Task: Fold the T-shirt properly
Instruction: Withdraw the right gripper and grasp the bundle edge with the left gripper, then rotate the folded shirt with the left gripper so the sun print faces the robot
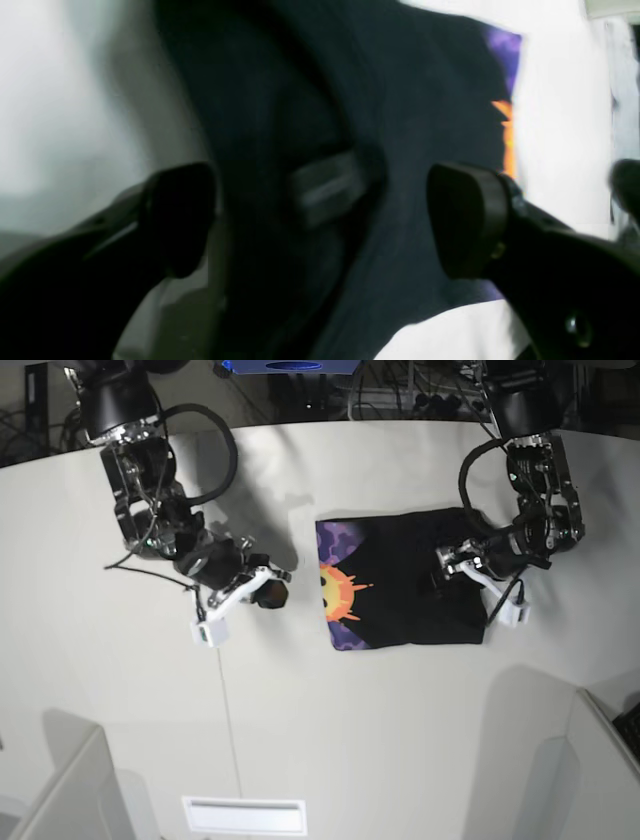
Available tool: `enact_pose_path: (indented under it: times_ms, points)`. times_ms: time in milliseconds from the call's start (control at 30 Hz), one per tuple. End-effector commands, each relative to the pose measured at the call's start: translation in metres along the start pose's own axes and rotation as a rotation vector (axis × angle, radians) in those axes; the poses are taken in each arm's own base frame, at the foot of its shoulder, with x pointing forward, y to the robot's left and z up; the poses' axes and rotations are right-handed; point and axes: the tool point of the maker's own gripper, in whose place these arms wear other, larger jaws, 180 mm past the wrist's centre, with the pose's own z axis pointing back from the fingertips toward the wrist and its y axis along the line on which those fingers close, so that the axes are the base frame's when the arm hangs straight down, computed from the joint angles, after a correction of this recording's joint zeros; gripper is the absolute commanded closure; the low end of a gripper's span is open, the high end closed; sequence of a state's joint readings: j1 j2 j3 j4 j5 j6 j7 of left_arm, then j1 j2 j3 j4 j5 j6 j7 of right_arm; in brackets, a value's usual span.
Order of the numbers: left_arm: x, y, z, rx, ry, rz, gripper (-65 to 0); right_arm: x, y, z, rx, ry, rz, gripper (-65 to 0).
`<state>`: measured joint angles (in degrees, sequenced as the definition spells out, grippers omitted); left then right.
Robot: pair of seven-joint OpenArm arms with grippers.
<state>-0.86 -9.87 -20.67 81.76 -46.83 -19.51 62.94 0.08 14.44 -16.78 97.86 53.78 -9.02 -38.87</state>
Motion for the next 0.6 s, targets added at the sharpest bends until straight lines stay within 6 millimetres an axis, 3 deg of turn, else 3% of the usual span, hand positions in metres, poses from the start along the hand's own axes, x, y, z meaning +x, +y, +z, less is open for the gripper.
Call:
enact_pose_path:
  times_ms: [0,133,233,433,567]
  points:
    - [0.007,-0.005,-0.002,-0.010,-0.014,-0.012,-65.0,0.014,0.003,0.005,0.016,-0.048,0.006,0.0]
    - [-0.005,-0.010,-0.012,-0.024,0.019,-0.021,-65.0,0.013,-0.014,0.012,-0.020,-0.062,-0.026,0.0]
    - [-0.016,-0.003,-0.017,-0.018,0.051,0.008,-63.0,0.014,-0.028,0.019,-0.049,-0.079,-0.057,0.0]
    - [-0.022,0.006,-0.021,-0.005,0.058,0.036,-40.0,0.014,-0.051,0.031,-0.099,-0.105,-0.106,0.0]
    - [-0.022,0.010,-0.018,0.008,0.071,0.013,-20.1,0.016,-0.062,0.037,-0.124,-0.122,-0.129,0.0]
